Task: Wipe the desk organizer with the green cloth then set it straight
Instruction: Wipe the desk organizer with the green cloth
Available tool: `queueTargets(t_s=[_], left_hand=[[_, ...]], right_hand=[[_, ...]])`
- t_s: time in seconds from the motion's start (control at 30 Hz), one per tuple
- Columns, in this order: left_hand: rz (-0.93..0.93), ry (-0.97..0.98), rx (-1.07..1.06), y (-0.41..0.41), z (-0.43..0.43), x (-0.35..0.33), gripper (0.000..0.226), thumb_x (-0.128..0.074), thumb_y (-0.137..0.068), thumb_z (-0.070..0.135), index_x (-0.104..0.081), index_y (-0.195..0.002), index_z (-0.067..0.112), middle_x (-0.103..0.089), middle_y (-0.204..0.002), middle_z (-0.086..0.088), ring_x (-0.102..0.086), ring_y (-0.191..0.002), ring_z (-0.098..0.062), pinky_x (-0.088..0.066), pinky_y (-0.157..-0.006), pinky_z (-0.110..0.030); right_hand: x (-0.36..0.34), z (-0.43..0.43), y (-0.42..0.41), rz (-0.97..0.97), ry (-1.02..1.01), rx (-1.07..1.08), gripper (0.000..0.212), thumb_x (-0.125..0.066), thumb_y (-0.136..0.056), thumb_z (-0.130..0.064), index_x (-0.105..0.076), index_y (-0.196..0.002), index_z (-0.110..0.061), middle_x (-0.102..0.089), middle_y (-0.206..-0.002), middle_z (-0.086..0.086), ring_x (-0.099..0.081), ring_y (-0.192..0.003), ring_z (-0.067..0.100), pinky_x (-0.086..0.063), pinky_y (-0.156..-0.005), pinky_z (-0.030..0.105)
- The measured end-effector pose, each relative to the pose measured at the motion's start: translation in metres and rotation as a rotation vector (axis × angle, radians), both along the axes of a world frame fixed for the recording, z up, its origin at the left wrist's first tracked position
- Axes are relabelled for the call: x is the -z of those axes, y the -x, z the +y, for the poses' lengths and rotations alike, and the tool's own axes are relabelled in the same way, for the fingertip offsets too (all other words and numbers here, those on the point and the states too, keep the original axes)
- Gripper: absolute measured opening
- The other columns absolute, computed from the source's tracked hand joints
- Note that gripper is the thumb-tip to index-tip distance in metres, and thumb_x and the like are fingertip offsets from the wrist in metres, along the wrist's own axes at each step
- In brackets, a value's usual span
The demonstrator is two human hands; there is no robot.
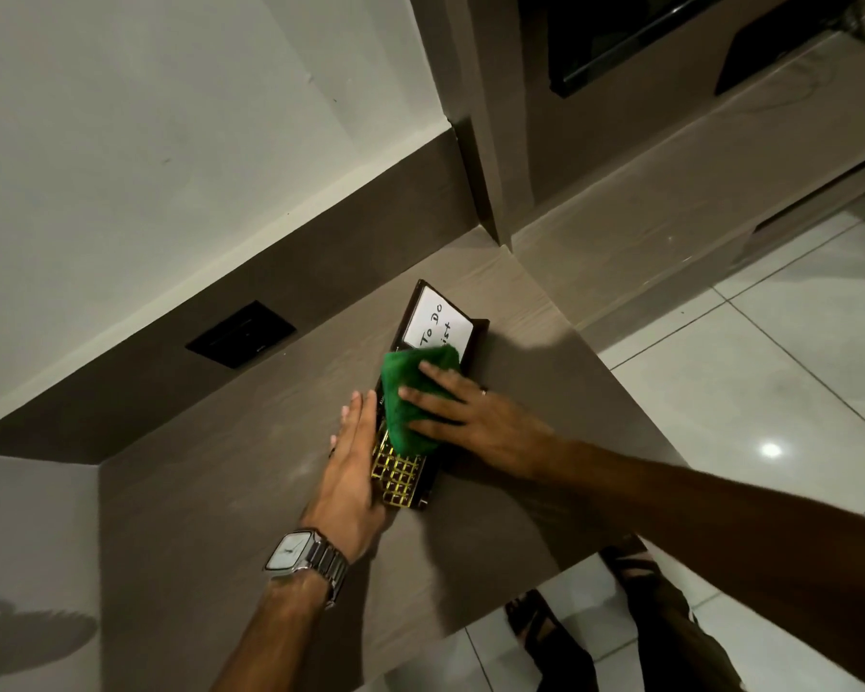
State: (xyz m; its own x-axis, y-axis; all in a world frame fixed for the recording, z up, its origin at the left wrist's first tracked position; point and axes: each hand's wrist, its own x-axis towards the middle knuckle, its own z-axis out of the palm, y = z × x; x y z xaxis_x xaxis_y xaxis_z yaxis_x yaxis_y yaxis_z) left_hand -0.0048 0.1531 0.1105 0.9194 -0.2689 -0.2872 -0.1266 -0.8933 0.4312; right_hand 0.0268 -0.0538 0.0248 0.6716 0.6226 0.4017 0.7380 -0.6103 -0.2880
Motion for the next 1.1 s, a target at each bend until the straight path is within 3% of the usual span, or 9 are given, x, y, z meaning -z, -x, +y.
queueTargets(t_s=[0.13, 0.23, 0.3, 0.5, 0.57, 0.7, 0.9, 0.97, 1.1], left_hand=[[-0.007, -0.005, -0.006, -0.001, 0.000, 0.001, 0.123, -0.071, -0.063, -0.004, 0.012, -0.146, 0.034, 0.009, -0.158, 0.005, 0.008, -0.145, -0.014, -0.002, -0.119, -0.044], [-0.005, -0.014, 0.012, -0.001, 0.001, 0.002, 0.122, -0.071, -0.064, -0.003, 0.012, -0.146, 0.031, 0.010, -0.157, 0.005, 0.010, -0.145, -0.014, -0.003, -0.119, -0.045], [-0.005, -0.032, 0.025, 0.000, 0.002, 0.003, 0.121, -0.072, -0.064, -0.002, 0.012, -0.147, 0.025, 0.009, -0.158, 0.001, 0.010, -0.145, -0.016, -0.005, -0.120, -0.046], [-0.001, -0.030, 0.011, -0.001, -0.001, -0.001, 0.124, -0.070, -0.064, -0.004, 0.016, -0.142, 0.038, 0.012, -0.157, 0.006, 0.010, -0.144, -0.014, -0.003, -0.119, -0.045], [0.001, -0.022, 0.011, -0.001, -0.002, -0.002, 0.123, -0.070, -0.064, -0.003, 0.016, -0.143, 0.036, 0.013, -0.156, 0.006, 0.011, -0.144, -0.014, -0.002, -0.119, -0.044], [0.002, 0.001, 0.024, 0.001, -0.003, -0.003, 0.119, -0.070, -0.065, -0.003, 0.011, -0.146, 0.029, 0.008, -0.159, -0.001, 0.009, -0.145, -0.018, -0.002, -0.119, -0.046], [-0.011, -0.006, 0.003, 0.001, -0.005, -0.006, 0.121, -0.071, -0.064, -0.005, 0.012, -0.142, 0.035, 0.005, -0.158, 0.001, 0.005, -0.145, -0.016, -0.005, -0.120, -0.047], [-0.009, -0.005, 0.012, 0.001, -0.005, -0.006, 0.120, -0.070, -0.065, -0.005, 0.012, -0.144, 0.031, 0.006, -0.158, 0.000, 0.006, -0.145, -0.017, -0.005, -0.120, -0.048], [-0.009, -0.026, 0.039, 0.000, -0.003, -0.007, 0.116, -0.068, -0.069, -0.007, 0.014, -0.144, 0.028, 0.008, -0.158, -0.003, 0.009, -0.145, -0.018, -0.005, -0.120, -0.049]], right_hand=[[0.009, -0.015, 0.004, 0.024, 0.046, 0.143, 0.068, -0.078, -0.073, -0.003, -0.054, -0.134, -0.019, -0.040, -0.149, 0.012, -0.027, -0.137, 0.043, -0.033, -0.100, 0.050], [0.012, 0.004, 0.021, 0.058, 0.046, -0.065, 0.067, -0.076, -0.075, -0.001, -0.052, -0.134, -0.018, -0.037, -0.152, 0.009, -0.022, -0.140, 0.041, -0.043, -0.098, 0.059], [0.001, 0.012, 0.013, 0.060, 0.001, -0.119, 0.070, -0.071, -0.074, 0.003, -0.047, -0.137, -0.019, -0.032, -0.155, 0.006, -0.015, -0.144, 0.037, -0.050, -0.092, 0.054], [-0.001, -0.017, -0.009, 0.020, 0.106, 0.032, 0.064, -0.070, -0.082, -0.005, -0.047, -0.139, -0.021, -0.029, -0.156, 0.006, -0.017, -0.143, 0.038, -0.039, -0.105, 0.053], [0.009, -0.011, 0.010, -0.006, 0.115, -0.047, 0.057, -0.071, -0.084, -0.010, -0.051, -0.136, -0.020, -0.034, -0.153, 0.006, -0.023, -0.141, 0.039, -0.039, -0.105, 0.054], [0.004, 0.012, 0.013, 0.003, 0.066, -0.229, 0.068, -0.072, -0.079, -0.008, -0.044, -0.139, -0.020, -0.030, -0.155, 0.005, -0.013, -0.144, 0.035, -0.027, -0.106, 0.052], [0.005, -0.012, 0.015, 0.065, 0.109, 0.005, 0.055, -0.070, -0.085, -0.011, -0.051, -0.136, -0.020, -0.034, -0.154, 0.006, -0.022, -0.141, 0.041, -0.041, -0.102, 0.057], [0.011, 0.003, 0.036, 0.035, 0.093, -0.110, 0.051, -0.067, -0.083, -0.013, -0.056, -0.132, -0.020, -0.041, -0.150, 0.006, -0.027, -0.139, 0.041, -0.042, -0.100, 0.057], [0.008, 0.025, 0.041, -0.002, 0.178, -0.317, 0.057, -0.067, -0.084, -0.019, -0.048, -0.137, -0.019, -0.035, -0.152, 0.006, -0.017, -0.142, 0.037, -0.042, -0.100, 0.054]])
